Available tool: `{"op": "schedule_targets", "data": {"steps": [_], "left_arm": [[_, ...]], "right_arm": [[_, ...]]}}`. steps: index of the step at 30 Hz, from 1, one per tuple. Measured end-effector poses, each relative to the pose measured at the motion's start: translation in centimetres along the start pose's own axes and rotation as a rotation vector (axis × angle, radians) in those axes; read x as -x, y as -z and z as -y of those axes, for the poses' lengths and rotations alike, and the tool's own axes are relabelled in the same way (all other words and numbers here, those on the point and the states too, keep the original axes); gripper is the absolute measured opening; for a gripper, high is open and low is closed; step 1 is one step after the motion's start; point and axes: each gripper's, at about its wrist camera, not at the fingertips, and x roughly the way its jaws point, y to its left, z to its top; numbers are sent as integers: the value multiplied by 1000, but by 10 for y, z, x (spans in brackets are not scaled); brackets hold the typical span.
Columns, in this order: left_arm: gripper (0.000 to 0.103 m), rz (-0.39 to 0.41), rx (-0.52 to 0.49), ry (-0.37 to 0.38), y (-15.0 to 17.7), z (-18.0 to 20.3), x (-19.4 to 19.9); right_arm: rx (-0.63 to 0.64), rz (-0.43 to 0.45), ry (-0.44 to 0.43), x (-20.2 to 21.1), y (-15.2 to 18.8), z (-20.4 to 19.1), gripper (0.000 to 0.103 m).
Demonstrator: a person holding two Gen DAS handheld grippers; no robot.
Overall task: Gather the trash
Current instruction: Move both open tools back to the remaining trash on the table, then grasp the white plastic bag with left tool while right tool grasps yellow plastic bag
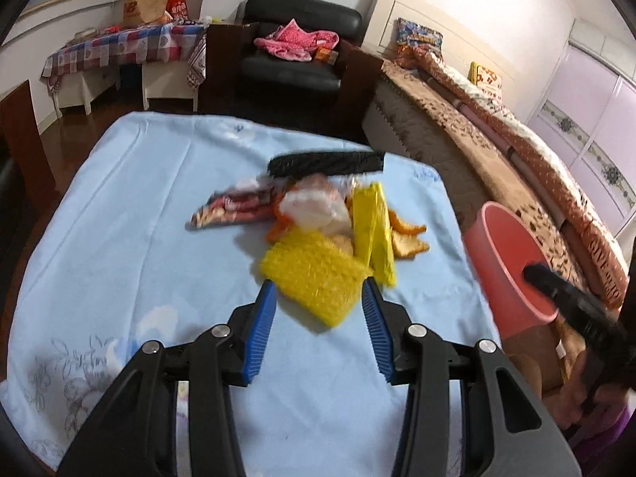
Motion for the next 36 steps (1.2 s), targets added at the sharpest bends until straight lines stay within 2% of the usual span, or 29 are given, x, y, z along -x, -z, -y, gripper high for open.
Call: {"op": "schedule_targets", "data": {"steps": [11,18,22,23,29,36], "left_arm": [[45,35,-3,-1,-43,7,-26],[45,22,-45,-74,-55,6,-59],[44,-11,-19,-56,-55,-5,-73],[38,-13,-14,-45,-53,-6,-74],[33,13,-33,-30,-43,-8,-66],[29,45,26,4,-32,-22,-38]], "right_arm": [[14,-44,-34,-26,-2,-9,47],[21,-74,-44,-40,-2,-10,47],[8,-106,-63,-47,-1,-11,47],[-2,-117,-75,-50,0,-11,47],[18,-141,-95,-59,2,-25,47],[34,-160,-164,-73,-8,-50,46]]}}
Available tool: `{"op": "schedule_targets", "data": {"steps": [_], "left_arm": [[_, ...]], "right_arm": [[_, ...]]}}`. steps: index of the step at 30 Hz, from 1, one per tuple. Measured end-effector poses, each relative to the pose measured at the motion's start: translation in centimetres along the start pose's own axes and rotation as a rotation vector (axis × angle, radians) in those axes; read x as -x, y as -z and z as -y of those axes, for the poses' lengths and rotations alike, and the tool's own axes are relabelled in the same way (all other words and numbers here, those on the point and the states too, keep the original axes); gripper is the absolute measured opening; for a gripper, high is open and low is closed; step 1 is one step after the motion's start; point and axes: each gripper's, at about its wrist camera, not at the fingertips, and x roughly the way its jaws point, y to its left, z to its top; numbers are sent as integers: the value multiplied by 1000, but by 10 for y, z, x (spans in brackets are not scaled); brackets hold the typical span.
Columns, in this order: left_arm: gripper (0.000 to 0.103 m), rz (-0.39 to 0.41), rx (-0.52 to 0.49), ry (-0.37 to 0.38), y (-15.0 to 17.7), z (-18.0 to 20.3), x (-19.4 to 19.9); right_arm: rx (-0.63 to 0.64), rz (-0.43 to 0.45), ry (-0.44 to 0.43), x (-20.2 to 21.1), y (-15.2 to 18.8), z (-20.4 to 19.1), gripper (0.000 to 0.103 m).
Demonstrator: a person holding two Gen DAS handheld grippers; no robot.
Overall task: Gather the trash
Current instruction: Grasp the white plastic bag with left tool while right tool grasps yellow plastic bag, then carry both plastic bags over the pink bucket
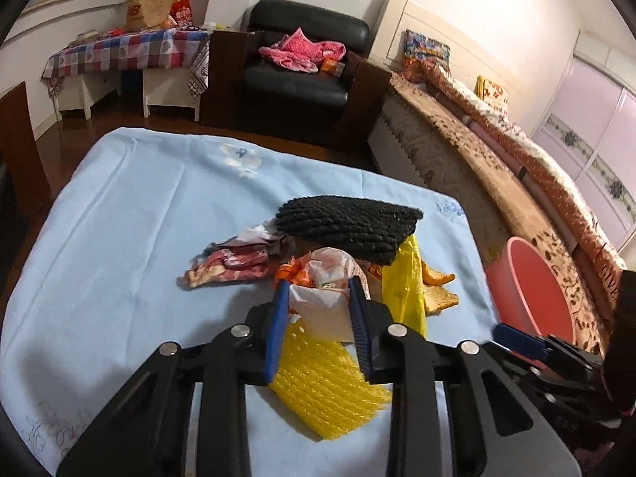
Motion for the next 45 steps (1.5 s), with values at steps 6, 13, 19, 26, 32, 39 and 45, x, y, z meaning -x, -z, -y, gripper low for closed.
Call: {"op": "schedule_targets", "data": {"steps": [6,13,19,26,32,39,45], "left_arm": [[29,31,33,29,5,-11,26],[29,45,39,24,8,-23,42],[29,45,44,24,8,-28,47],[29,40,42,32,11,-26,50],[29,25,18,57,16,-8,47],[29,18,-17,69,18,16,47],[29,5,-58,82,22,40,45]], "right_arm": [[-34,-43,-87,-24,-15,-15,44],[-29,-64,-30,-50,-22,-28,40],[-32,-82,0,-62,-20,-26,17],[-22,-77,-4,-42,-12,-21,11],[-52,-40,-5,-11,-3,-8,11],[-82,9,3,19,5,12,11],[-100,43,17,37,9,25,11]]}}
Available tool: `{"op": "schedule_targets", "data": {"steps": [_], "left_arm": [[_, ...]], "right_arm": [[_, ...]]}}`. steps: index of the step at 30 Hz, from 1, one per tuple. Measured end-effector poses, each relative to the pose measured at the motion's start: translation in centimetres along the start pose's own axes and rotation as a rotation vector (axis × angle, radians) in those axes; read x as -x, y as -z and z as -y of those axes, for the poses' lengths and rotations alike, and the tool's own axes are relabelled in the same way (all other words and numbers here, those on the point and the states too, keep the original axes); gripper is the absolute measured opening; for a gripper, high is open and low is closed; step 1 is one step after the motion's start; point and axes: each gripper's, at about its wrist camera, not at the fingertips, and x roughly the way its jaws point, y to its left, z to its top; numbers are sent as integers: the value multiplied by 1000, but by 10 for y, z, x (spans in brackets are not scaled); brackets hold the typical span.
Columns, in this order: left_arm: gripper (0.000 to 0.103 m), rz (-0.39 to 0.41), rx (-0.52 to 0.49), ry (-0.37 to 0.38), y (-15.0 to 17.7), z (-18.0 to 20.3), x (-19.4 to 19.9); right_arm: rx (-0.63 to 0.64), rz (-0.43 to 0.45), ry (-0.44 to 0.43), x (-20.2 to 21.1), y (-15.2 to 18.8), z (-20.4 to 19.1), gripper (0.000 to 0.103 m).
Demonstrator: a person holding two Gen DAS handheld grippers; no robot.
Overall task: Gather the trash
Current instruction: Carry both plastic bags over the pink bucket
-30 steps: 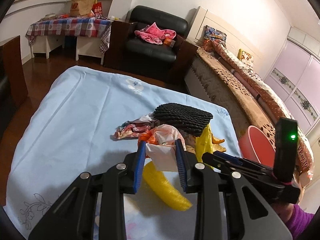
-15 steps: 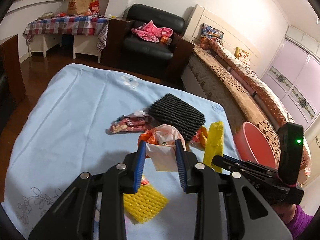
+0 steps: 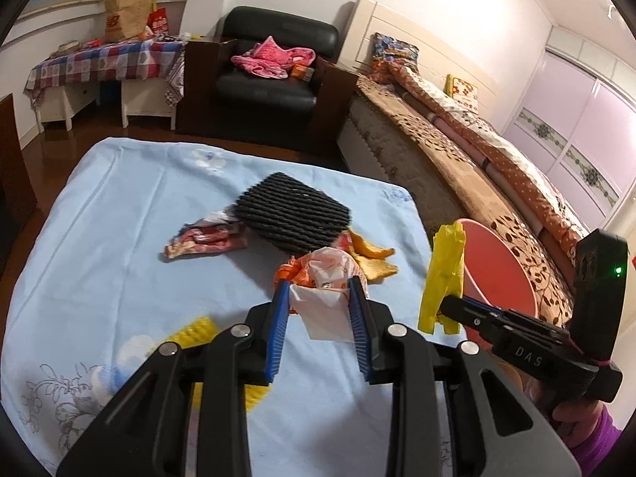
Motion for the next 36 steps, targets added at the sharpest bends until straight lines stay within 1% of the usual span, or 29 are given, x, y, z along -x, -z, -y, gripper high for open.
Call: {"op": "schedule_targets", "data": {"steps": [7,13,19,26,36], "left_arm": [[29,-15,-62,37,-3,33,-11],[29,-15,-116,91,-9,69,-22],[29,-33,-163,147,-11,106,-36],[30,-59,-234,185,-8,146,-57],[30,-123,-267,230,-1,186,-89]], "right_arm": [[-43,55,32,25,-1,24,11],[-91,106,97,49,0,55,11],[-160,135,161,68,5,85,11],[-215,145,211,78,11,118,11],[-246,135,250,81,18,145,12]]}}
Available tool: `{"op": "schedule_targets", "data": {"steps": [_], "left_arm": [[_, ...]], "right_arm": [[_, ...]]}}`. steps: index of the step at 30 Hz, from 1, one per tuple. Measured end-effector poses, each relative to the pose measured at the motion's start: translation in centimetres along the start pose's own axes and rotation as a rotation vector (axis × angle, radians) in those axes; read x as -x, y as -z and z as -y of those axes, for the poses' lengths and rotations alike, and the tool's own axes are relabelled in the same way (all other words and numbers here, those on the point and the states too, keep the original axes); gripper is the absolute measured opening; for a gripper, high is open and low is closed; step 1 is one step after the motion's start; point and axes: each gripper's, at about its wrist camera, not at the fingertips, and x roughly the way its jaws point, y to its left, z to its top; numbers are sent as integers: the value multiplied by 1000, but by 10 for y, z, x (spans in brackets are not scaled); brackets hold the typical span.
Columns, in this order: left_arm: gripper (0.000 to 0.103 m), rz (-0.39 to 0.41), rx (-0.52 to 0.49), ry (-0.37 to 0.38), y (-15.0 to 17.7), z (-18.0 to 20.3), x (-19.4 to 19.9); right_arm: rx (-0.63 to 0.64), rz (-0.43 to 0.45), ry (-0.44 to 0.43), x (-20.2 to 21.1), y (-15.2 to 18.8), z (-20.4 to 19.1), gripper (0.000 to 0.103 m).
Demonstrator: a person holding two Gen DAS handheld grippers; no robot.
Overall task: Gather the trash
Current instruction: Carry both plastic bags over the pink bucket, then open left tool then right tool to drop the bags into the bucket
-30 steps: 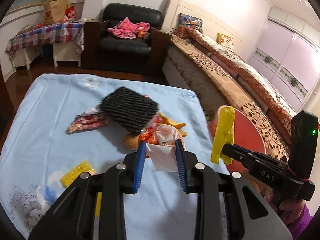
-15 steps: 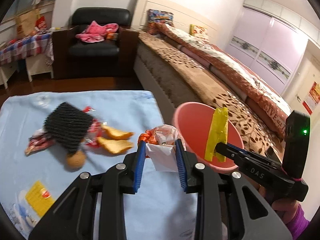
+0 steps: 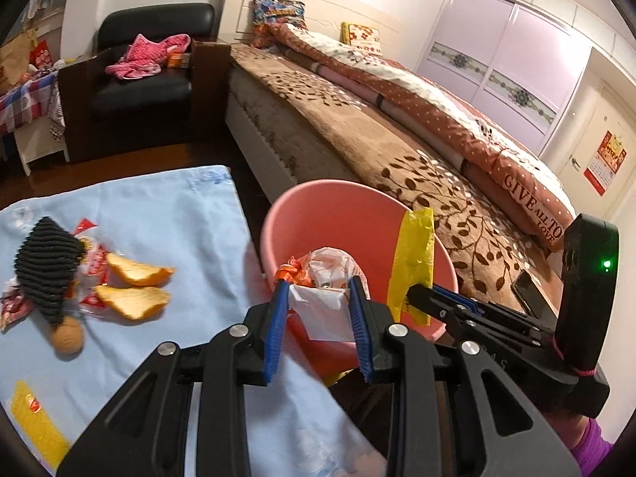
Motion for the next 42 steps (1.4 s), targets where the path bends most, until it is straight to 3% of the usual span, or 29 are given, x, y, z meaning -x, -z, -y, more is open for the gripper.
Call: {"op": "schedule_targets", "data": {"steps": [13,26,30,33,42], "left_arm": [[31,-11,-41,26,-3,22,-19],[45,-31,-25,40,0,21,-20],[45,-29,-17,41,0,20,-18],[45,-30,-10,38,2,18,-16],[45,-24,5,22,7,9,-5]], "right_arm": [[-21,-10,26,-3,-1,13,12],[-36,-10,38,-4,3,14,14],[-37,-3,47,-3,4,14,21],[-47,2,39,-1,4,15,34],[-28,9,39,3,5,6,34]]}}
